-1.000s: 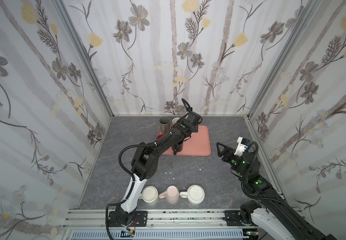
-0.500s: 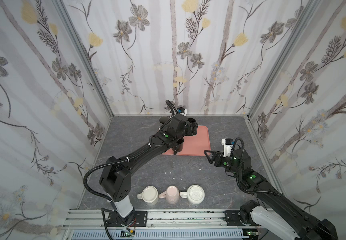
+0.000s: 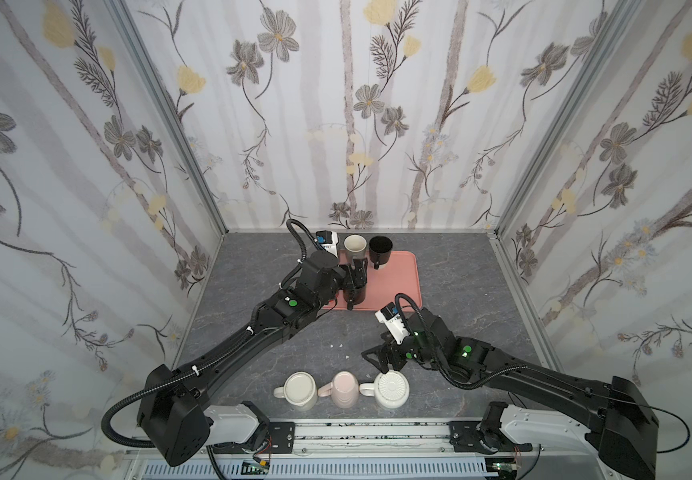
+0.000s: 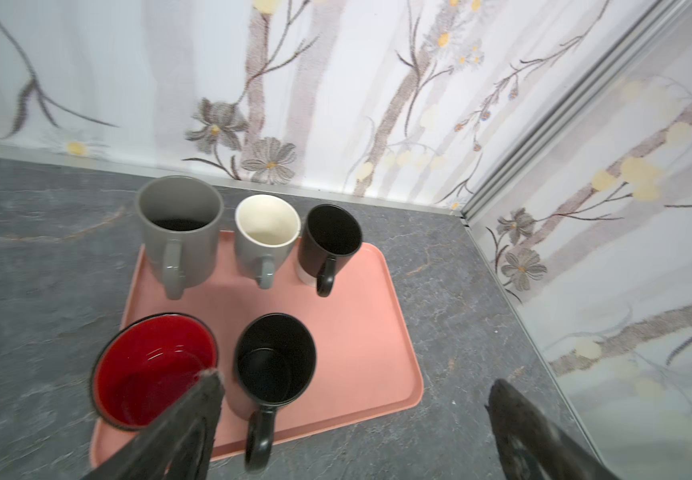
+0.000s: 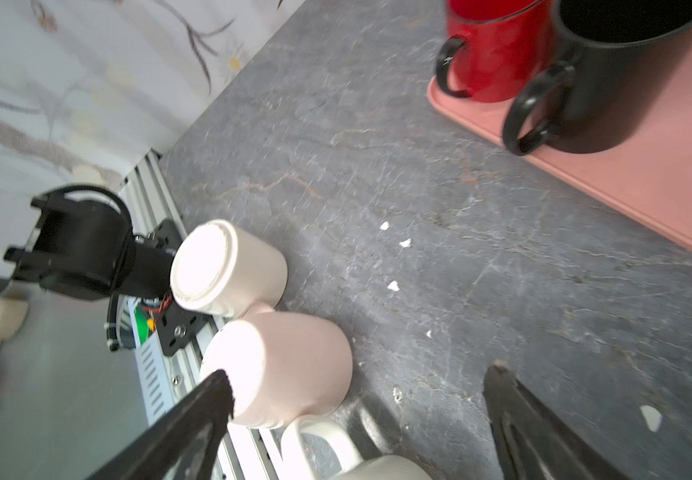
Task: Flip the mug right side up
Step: 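Move the right gripper down to the upside-down pink mug while the left withdraws, then grasp the pink mug's rim with the right gripper and tip it up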
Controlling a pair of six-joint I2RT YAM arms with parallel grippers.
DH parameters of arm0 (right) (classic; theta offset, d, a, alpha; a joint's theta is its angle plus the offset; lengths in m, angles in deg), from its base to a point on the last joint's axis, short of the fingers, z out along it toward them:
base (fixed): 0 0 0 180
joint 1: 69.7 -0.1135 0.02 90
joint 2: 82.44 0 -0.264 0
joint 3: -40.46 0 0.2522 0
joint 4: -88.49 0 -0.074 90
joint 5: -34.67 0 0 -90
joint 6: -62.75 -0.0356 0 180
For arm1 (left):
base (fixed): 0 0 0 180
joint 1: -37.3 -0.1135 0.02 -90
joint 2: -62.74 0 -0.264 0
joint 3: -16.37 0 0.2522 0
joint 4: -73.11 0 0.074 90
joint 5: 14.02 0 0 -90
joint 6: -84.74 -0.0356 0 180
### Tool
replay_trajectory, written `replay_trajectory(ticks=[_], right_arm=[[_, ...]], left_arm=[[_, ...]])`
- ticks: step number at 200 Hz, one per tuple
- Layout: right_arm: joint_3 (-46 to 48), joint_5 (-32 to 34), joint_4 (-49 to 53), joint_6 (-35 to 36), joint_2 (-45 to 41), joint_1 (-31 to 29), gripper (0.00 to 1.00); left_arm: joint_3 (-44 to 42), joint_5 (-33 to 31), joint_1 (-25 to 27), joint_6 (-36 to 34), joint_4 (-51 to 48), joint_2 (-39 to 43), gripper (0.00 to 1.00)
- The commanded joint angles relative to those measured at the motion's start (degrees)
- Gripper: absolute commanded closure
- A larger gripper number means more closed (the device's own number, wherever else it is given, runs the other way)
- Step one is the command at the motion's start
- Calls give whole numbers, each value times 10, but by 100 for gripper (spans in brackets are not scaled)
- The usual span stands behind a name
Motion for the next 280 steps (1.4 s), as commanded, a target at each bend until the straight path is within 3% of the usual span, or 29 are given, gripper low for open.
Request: replay_trajectory(ticks=[1, 16, 54, 110, 212, 280], right_arm=[[-20, 29, 31, 60, 24, -43, 5], [-28, 41, 36, 81, 47, -74, 0], [-70, 68, 46, 126, 101, -132, 0], [-118, 119, 80, 152, 178, -156, 0], [-111, 177, 19, 156, 202, -49, 7], [-107, 190, -34, 109, 211, 0, 10]], left_arm=[[-26, -44, -16, 1, -1, 33, 0], [-42, -42, -29, 7, -5, 50, 0], [-60, -40, -52, 17, -33, 65, 0], [-77, -28, -70, 21, -31, 84, 0], [-104, 34, -75, 7, 5, 98, 0], [-138, 60, -74, 14, -11, 98, 3]])
